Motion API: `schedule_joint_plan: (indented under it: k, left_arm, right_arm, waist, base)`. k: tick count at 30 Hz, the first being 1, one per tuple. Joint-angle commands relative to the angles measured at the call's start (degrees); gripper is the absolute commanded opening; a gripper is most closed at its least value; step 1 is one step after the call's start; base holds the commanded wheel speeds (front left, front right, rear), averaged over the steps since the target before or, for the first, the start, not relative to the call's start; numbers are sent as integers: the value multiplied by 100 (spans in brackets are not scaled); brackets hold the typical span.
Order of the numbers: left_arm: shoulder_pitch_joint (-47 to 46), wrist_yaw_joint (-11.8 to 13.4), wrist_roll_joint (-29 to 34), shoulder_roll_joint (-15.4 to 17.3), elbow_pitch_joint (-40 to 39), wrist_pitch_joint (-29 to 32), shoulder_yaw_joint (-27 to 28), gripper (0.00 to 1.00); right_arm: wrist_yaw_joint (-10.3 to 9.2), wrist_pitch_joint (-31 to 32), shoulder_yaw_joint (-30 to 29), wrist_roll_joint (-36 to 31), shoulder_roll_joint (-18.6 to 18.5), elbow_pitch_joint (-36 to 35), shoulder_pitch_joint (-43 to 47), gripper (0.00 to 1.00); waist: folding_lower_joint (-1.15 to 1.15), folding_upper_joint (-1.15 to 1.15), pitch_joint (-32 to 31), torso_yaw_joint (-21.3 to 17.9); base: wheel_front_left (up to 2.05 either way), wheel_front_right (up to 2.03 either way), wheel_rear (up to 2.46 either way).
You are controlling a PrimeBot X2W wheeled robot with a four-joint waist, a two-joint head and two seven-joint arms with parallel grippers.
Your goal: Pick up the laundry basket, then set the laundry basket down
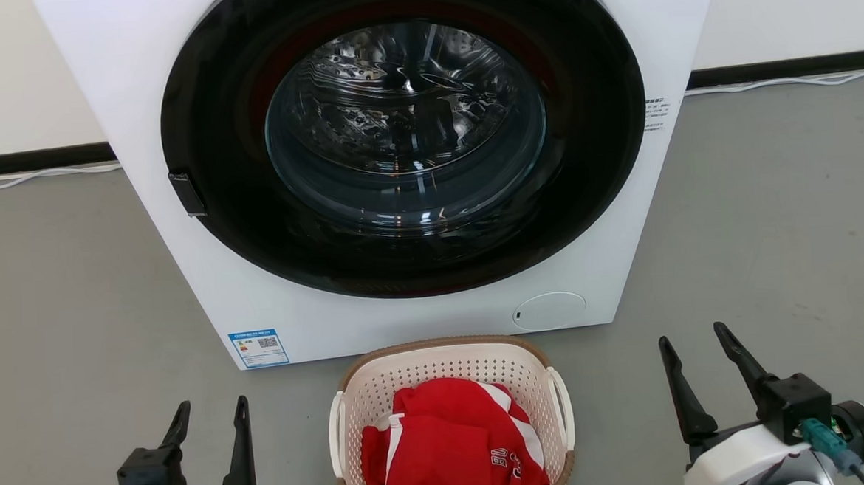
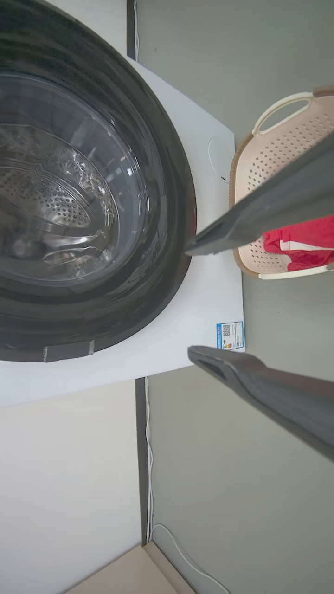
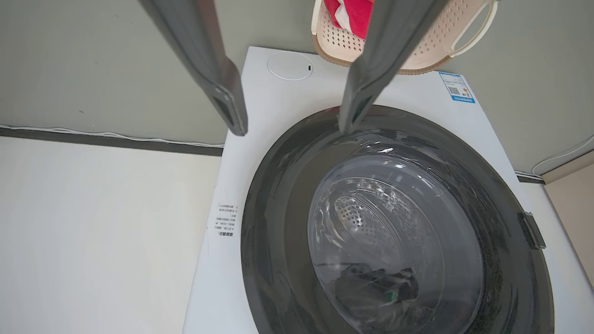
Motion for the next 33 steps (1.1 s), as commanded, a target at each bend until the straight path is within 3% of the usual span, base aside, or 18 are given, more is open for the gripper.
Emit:
schedule_joint_plan:
  k: [1,33]
  left_arm:
    - [-159,19,224,75,-92,-88,167,100]
    - [-341,-76,120,-9,-24,-88,195,100]
  right_arm:
    - [36,-133,173,-248,-60,-90,-242,100]
    - [36,-133,184,-142,34,42,-425,100]
  waist:
    - [-1,0,-2,4]
    - [-1,0,364,40]
  base:
    - [0,0,0]
    - [0,0,0]
